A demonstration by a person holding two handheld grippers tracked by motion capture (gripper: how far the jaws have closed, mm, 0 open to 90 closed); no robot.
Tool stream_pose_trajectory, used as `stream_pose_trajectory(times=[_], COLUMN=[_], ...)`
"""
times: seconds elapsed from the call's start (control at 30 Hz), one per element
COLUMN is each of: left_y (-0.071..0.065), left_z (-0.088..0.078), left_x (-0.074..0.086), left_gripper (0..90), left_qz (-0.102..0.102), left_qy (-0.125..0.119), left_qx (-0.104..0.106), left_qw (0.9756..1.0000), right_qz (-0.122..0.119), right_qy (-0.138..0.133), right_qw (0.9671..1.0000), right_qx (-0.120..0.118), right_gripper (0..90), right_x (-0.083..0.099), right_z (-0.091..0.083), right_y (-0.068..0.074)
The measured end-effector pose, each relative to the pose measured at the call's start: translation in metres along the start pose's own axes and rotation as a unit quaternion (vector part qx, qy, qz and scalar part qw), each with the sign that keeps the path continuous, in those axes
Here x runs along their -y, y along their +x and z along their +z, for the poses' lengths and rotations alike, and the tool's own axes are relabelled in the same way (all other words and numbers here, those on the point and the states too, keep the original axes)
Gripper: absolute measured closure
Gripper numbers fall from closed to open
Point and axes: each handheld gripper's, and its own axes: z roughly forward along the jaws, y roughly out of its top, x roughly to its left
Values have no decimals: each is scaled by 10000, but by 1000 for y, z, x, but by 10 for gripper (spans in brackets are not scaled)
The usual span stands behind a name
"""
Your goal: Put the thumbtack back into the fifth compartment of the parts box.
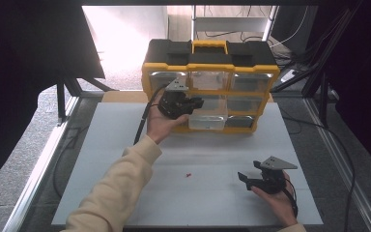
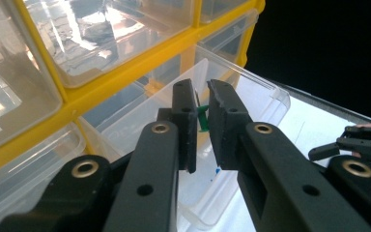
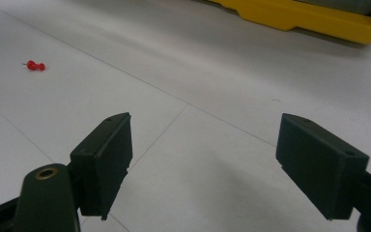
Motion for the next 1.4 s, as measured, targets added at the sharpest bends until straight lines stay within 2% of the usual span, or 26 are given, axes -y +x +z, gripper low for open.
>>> stream_pose_trajectory(times=[0.07, 0.1, 0.17, 0.23, 0.33, 0.53, 0.67, 0.83, 0.9, 1.0, 1.13, 1.4], left_y=[2, 3, 3, 3, 2, -3, -7, -9, -11, -14, -17, -21], left_z=[0, 0, -2, -4, -11, -26, -35, -44, -47, -50, -53, -58], left_x=[0, 0, 1, 2, 4, 11, 17, 28, 34, 43, 57, 80], left_gripper=[651, 547, 414, 322, 269, 254, 254, 256, 259, 266, 273, 293], left_qz=[-58, -76, -104, -158, -174, -120, 6, 26, 75, 213, 236, 141], left_qy=[-96, -109, -125, -167, -184, -4, 54, 103, 159, 277, 402, 672], left_qx=[90, 94, 70, 107, 97, 20, -17, 42, 53, -38, 18, 151], left_qw=[9999, 9999, 9998, 9997, 9996, 9999, 10000, 9999, 9998, 9994, 9989, 9975], right_qz=[-1, 1, -1, 11, 12, -1, 17, 4, 14, 14, 3, -18], right_qy=[7, 7, 7, -3, -3, 24, 15, 35, 26, 22, 18, 23], right_qw=[10000, 10000, 10000, 10000, 10000, 10000, 10000, 10000, 10000, 10000, 10000, 10000], right_qx=[17, 17, 17, 0, 0, 30, 23, 48, 34, 39, 27, 53], right_gripper=[209, 209, 209, 208, 209, 209, 210, 210, 210, 210, 210, 209], right_x=[0, 0, 0, 0, 0, 0, 0, 0, 1, 1, 0, 0], right_z=[0, 0, 0, -1, -1, 0, -1, 0, 0, 0, 0, 0], right_y=[0, 0, 0, 0, 0, 0, -1, 0, 0, 0, 0, 1])
